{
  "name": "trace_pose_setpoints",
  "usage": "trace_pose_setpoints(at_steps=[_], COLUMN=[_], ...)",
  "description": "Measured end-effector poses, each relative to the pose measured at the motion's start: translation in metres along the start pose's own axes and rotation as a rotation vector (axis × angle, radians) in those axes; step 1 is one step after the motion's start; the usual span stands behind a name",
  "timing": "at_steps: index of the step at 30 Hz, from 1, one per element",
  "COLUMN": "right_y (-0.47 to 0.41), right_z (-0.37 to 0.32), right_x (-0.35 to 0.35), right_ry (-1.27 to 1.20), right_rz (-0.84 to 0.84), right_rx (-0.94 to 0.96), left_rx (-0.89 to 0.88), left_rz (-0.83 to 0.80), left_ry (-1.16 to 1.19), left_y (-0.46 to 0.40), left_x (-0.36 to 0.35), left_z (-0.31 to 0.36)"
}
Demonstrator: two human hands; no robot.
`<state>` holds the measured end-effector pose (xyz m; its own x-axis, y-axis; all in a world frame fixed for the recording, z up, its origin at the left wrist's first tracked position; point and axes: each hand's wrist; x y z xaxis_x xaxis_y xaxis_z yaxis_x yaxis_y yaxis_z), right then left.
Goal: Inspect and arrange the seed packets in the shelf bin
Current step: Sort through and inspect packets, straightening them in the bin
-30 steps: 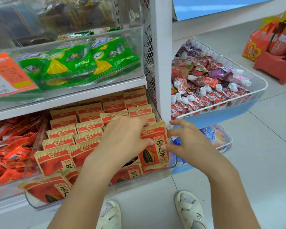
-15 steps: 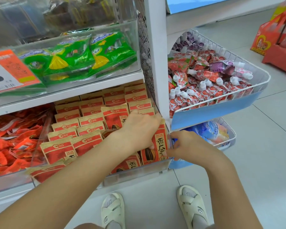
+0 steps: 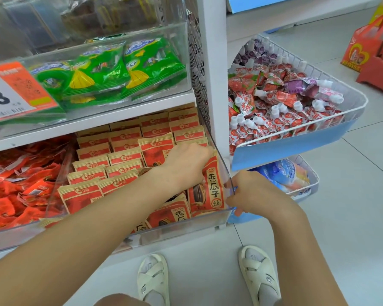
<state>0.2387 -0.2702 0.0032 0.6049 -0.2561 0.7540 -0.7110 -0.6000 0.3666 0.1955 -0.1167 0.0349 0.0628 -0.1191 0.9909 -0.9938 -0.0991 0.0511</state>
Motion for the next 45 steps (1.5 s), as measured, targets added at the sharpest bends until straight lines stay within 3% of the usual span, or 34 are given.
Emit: trace_pose_setpoints(at_steps=[6, 11, 14, 17, 20, 23, 31, 45], right_y=[0.002, 0.006, 0.013, 0.019, 0.018, 0.013, -0.009, -0.025], right_z=[0.001, -0.001, -0.004, -0.013, -0.026, -0.039, -0.051, -0.062], right_x=[0.000, 0.004, 0.009, 0.014, 0.010, 0.004, -0.022, -0.027], right_ry=[0.047, 0.050, 0.010, -0.007, 0.015, -0.078, -0.022, -0.064], right_rz=[0.038, 0.012, 0.056, 0.225, 0.500, 0.624, 0.559, 0.539], right_rx=[0.011, 0.021, 0.036, 0.077, 0.118, 0.223, 0.359, 0.389], left_rx=[0.070, -0.057, -0.041, 0.048, 0.131, 0.190, 0.406, 0.424], left_rz=[0.099, -0.027, -0.085, 0.000, 0.101, 0.104, -0.108, 0.161], left_ry=[0.024, 0.003, 0.197, 0.521, 0.518, 0.394, 0.324, 0.219], left_y=[0.003, 0.009, 0.011, 0.023, 0.044, 0.049, -0.009, -0.021], left_x=[0.002, -0.002, 0.008, 0.021, 0.020, 0.010, -0.009, -0.014], left_z=[-0.006, 0.003, -0.006, -0.030, -0.055, -0.084, -0.116, -0.115])
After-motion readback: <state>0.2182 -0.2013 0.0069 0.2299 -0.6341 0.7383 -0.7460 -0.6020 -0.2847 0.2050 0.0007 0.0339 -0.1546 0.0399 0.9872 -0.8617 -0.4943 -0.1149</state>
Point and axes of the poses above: each hand's wrist, its own y-axis away from the middle knuckle, its own x-axis out of the back of the hand, z = x × y, and after that the axes turned 5 degrees about z, right-handed
